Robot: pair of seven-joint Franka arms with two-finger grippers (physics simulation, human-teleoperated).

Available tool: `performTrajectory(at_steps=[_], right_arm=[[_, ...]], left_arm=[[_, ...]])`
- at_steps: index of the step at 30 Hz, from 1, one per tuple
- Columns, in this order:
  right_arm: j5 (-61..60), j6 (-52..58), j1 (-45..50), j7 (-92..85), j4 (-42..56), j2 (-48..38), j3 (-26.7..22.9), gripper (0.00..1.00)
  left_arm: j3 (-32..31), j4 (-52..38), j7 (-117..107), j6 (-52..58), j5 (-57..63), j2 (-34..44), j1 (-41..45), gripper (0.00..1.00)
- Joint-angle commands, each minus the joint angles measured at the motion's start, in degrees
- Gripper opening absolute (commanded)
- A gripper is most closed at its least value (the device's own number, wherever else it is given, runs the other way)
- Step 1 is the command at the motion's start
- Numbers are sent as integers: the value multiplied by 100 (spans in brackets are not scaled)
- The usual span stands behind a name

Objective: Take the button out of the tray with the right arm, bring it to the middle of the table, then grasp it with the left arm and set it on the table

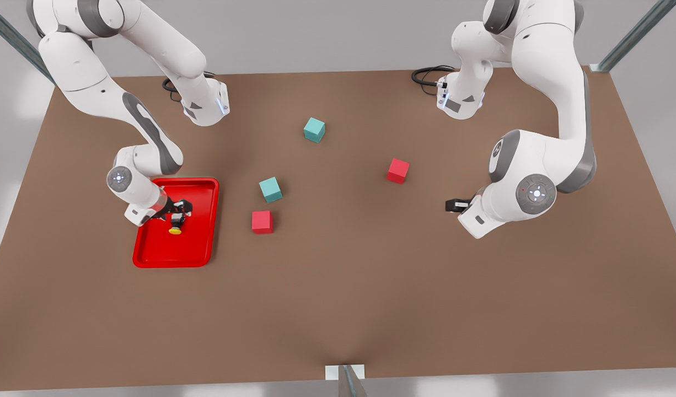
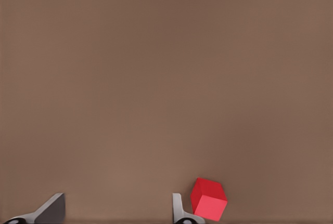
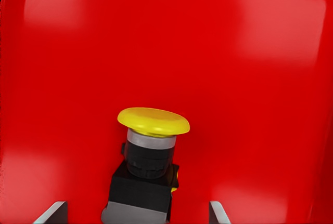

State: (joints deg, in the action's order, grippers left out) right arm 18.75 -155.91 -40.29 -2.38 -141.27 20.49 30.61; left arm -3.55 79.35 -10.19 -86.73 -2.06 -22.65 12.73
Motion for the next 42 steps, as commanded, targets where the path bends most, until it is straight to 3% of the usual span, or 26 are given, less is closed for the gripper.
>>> performTrajectory(at_steps=[1, 3, 5, 9, 11, 15, 19, 22, 29, 33, 37, 41, 42], right_arm=[[-47, -36, 30, 221, 3, 8, 6, 90], [-47, -115, 30, 212, 3, 60, -3, 74], [-56, -159, 30, 212, 3, 87, -3, 73], [-56, -159, 39, 212, 3, 95, -3, 53], [-56, -159, 39, 203, 3, 87, -3, 47], [-56, -150, 30, 203, 3, 52, 6, 41], [-65, 131, 39, 194, 21, -212, 6, 42], [-547, 877, 100, 256, 275, -493, 533, 42], [-1840, 2758, 3000, 2857, 1655, -625, 402, 42], [-2552, 3365, 5469, 4861, 3324, 95, -960, 42], [-3579, 3444, 8035, 5644, 5407, 1430, -3165, 42], [-4388, 3611, 9021, 5942, 6814, 2538, -4238, 42], [-4442, 3629, 9091, 5942, 7113, 2784, -4283, 42]], left_arm=[[4, -7, -62, -2, 4, 6, 2, 100], [-5, -7, -62, -1, 4, 6, 2, 100], [4, -7, -62, -10, 4, 6, 2, 100], [4, -7, -62, -1, 4, 6, 2, 100], [-5, -7, -62, -1, 4, 6, 2, 100], [-5, 1, -62, -1, 4, 15, 2, 100], [-5, -16, -62, 25, 4, 33, 2, 100], [4, -25, -62, 43, 4, 50, 2, 100], [4, -25, -44, 43, 21, 68, -42, 100], [4, -25, -18, 25, 30, 59, -60, 100], [4, -25, -9, 16, 30, 42, -60, 100], [21, -25, 0, 16, 30, 50, -60, 100], [21, -34, -9, 25, 100, 50, -51, 100]])
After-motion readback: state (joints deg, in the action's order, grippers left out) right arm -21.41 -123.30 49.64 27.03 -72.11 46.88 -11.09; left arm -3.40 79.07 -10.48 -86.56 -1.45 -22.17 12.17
